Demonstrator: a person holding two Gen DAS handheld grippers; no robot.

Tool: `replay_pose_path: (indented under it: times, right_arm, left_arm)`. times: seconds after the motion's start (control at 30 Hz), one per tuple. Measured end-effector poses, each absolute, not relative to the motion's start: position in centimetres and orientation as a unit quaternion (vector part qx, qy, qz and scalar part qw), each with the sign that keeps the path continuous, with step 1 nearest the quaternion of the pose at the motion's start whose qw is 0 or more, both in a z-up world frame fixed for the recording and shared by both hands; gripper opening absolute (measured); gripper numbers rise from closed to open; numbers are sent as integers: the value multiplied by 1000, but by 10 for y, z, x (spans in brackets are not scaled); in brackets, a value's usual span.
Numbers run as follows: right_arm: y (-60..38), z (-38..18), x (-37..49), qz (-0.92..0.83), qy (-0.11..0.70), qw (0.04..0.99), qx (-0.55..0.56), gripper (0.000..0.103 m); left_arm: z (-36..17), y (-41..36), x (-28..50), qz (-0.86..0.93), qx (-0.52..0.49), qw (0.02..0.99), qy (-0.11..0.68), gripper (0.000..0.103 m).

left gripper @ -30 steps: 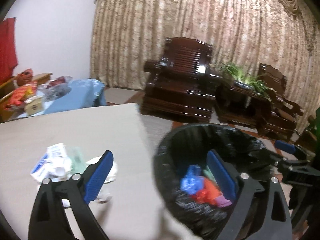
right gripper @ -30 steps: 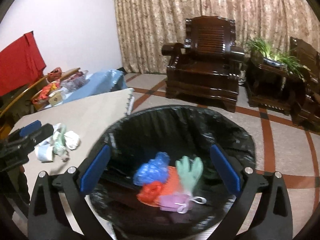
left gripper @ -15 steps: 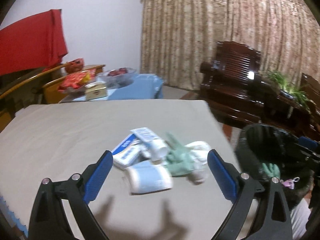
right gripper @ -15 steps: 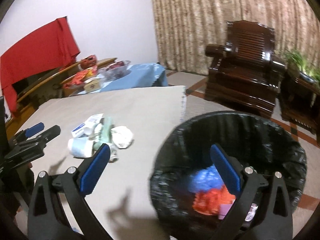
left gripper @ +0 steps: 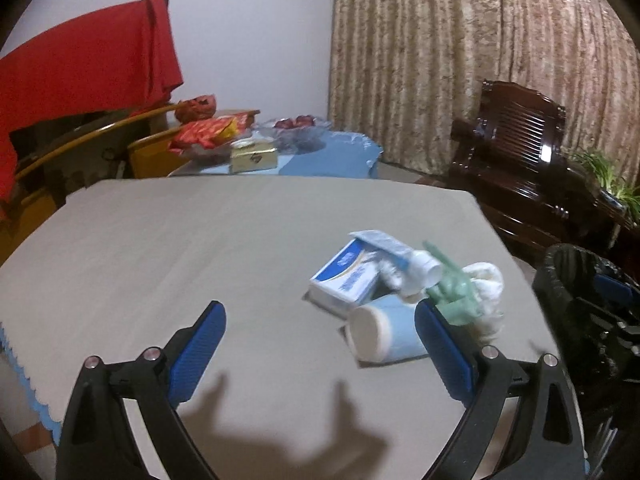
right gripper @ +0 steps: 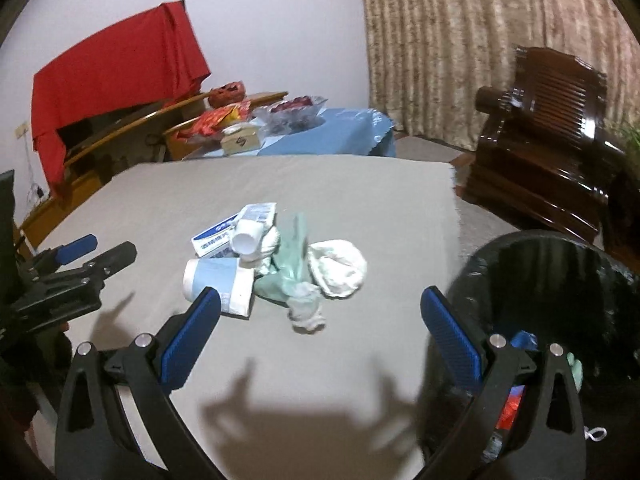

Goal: Collect trash
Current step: 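Move both tools back toward the remaining trash on the table, then grasp the light blue paper cup with the left gripper while the right grasps the green glove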

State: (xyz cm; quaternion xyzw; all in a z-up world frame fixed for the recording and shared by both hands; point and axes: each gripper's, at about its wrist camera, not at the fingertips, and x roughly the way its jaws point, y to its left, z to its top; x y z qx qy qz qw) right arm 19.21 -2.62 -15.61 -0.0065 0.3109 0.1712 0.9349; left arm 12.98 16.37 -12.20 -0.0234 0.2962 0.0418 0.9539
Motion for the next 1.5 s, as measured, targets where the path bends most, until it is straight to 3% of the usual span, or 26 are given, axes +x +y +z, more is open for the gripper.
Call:
replay_pose_path:
  times: [0.23,0.57,0.87,1.17,1.43,1.5]
  right_arm:
    - [-3,-188,221,179,339,923,-25,97]
    - [15,-218,267,191,382,903,-41,65]
    - [25,-225,280,202,397,894,-55,64]
    - [18,-227,261,219,410,884,-52,49]
    - [28,-234,282,222,428,876,-35,49]
    - [28,-234,283,218,426,877,-37,42]
  left_arm:
    - [-132,185,130,61,-31,950,304,93]
    - [-140,187,145,56,-37,947,313,93]
    - [-144,177,156,42,-35,946,318,93]
    - [-145,175,156,42,-36,946,320,93]
    - [-146,174,156,42,-39,945,322,93]
    - [-146,174,156,41,-39,945,322,93]
